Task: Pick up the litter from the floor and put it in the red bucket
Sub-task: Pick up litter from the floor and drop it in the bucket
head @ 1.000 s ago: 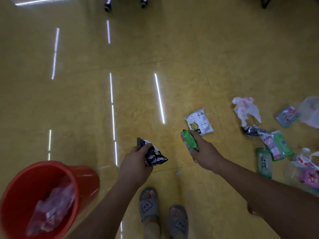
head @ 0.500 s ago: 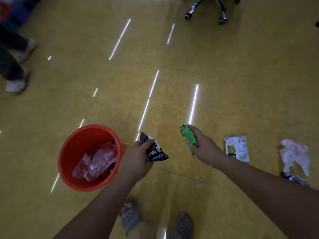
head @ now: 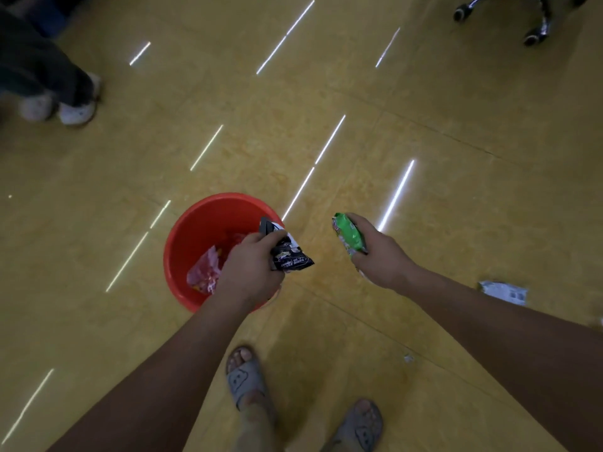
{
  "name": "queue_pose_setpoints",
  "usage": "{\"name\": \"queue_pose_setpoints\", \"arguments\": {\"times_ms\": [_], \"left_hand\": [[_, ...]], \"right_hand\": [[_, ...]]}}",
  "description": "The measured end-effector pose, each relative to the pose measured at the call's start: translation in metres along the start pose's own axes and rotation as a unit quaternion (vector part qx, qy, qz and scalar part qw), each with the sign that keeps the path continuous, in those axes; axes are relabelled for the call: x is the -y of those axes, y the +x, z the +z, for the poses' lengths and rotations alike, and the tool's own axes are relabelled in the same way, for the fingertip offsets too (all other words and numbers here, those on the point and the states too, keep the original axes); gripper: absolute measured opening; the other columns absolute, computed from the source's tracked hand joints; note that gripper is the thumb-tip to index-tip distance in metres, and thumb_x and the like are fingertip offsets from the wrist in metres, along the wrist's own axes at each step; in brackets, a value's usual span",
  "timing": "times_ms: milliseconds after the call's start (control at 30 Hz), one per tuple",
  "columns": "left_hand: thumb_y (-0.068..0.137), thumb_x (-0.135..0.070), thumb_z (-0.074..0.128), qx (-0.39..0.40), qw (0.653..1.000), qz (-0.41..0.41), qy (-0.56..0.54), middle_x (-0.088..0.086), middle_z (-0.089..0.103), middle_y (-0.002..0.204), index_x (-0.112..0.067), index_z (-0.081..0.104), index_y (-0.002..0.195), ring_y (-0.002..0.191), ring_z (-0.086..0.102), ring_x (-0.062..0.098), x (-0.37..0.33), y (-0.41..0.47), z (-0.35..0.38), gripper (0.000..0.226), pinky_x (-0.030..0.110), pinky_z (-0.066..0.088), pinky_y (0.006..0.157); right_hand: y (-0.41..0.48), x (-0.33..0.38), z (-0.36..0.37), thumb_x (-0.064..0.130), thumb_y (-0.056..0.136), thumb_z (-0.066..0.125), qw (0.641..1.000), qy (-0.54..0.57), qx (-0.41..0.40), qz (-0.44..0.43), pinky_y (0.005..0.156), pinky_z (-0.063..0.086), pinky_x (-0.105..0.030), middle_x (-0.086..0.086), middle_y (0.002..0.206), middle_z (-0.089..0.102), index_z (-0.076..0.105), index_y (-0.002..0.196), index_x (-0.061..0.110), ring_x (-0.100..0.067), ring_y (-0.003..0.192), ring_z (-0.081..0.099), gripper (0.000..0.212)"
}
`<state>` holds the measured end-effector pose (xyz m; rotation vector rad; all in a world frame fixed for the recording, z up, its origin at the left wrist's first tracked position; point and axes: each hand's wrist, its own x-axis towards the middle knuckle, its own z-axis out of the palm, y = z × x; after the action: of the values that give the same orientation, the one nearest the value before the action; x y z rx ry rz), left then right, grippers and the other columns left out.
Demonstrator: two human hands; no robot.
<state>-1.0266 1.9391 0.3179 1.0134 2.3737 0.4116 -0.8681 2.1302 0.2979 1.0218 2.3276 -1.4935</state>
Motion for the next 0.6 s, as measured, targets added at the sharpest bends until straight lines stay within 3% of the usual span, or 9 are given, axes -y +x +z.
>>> {"name": "queue_pose_setpoints", "arguments": {"times_ms": [133, 233, 367, 500, 600], "left_hand": [[0.076, -0.022, 0.072, 0.013, 0.999, -0.043, -0.009, 0.005, 0.048, 0.135, -0.033, 0.039, 0.147, 0.121, 0.050, 0.027, 0.048, -0.006, -0.014, 0.079, 0.035, 0.043, 0.093], [0.072, -0.021, 0.077, 0.018, 0.998, -0.065, -0.016, 0.006, 0.050, 0.134, -0.032, 0.035, 0.149, 0.120, 0.049, 0.026, 0.088, -0.008, -0.018, 0.088, 0.034, 0.043, 0.095], [0.073, -0.020, 0.074, 0.037, 0.994, -0.101, -0.026, 0.011, 0.048, 0.132, -0.024, 0.037, 0.144, 0.119, 0.051, 0.031, 0.139, -0.009, -0.013, 0.080, 0.038, 0.045, 0.093], [0.079, -0.024, 0.071, 0.113, 0.989, -0.074, -0.056, 0.012, 0.040, 0.127, -0.019, 0.035, 0.138, 0.110, 0.051, 0.030, 0.172, -0.009, 0.007, 0.069, 0.031, 0.045, 0.081], [0.081, -0.031, 0.070, 0.163, 0.984, -0.047, -0.061, 0.012, 0.039, 0.127, -0.018, 0.034, 0.139, 0.108, 0.052, 0.031, 0.185, -0.006, 0.034, 0.069, 0.035, 0.047, 0.086]], "right_hand": [[0.024, 0.034, 0.035, 0.011, 0.088, 0.054, 1.000, -0.003, 0.006, -0.012, 0.069, 0.057, -0.039, 0.001, 0.097, 0.064, 0.036, 0.140, 0.039, -0.019, 0.078, 0.065, 0.061], [0.044, 0.060, 0.064, 0.012, 0.088, 0.056, 0.999, -0.008, 0.006, -0.036, 0.067, 0.055, -0.032, 0.003, 0.101, 0.064, 0.042, 0.136, 0.033, -0.012, 0.081, 0.063, 0.055], [0.072, 0.089, 0.104, 0.011, 0.084, 0.059, 0.997, -0.032, 0.011, -0.071, 0.067, 0.049, -0.023, 0.008, 0.103, 0.065, 0.046, 0.133, 0.033, -0.007, 0.085, 0.062, 0.055], [0.102, 0.108, 0.143, 0.007, 0.081, 0.059, 0.993, -0.064, 0.033, -0.092, 0.068, 0.040, -0.019, 0.006, 0.109, 0.062, 0.046, 0.137, 0.027, -0.011, 0.091, 0.058, 0.061], [0.128, 0.113, 0.169, 0.006, 0.082, 0.060, 0.985, -0.127, 0.044, -0.108, 0.075, 0.037, -0.022, 0.001, 0.120, 0.060, 0.045, 0.139, 0.022, -0.014, 0.098, 0.055, 0.062]]}}
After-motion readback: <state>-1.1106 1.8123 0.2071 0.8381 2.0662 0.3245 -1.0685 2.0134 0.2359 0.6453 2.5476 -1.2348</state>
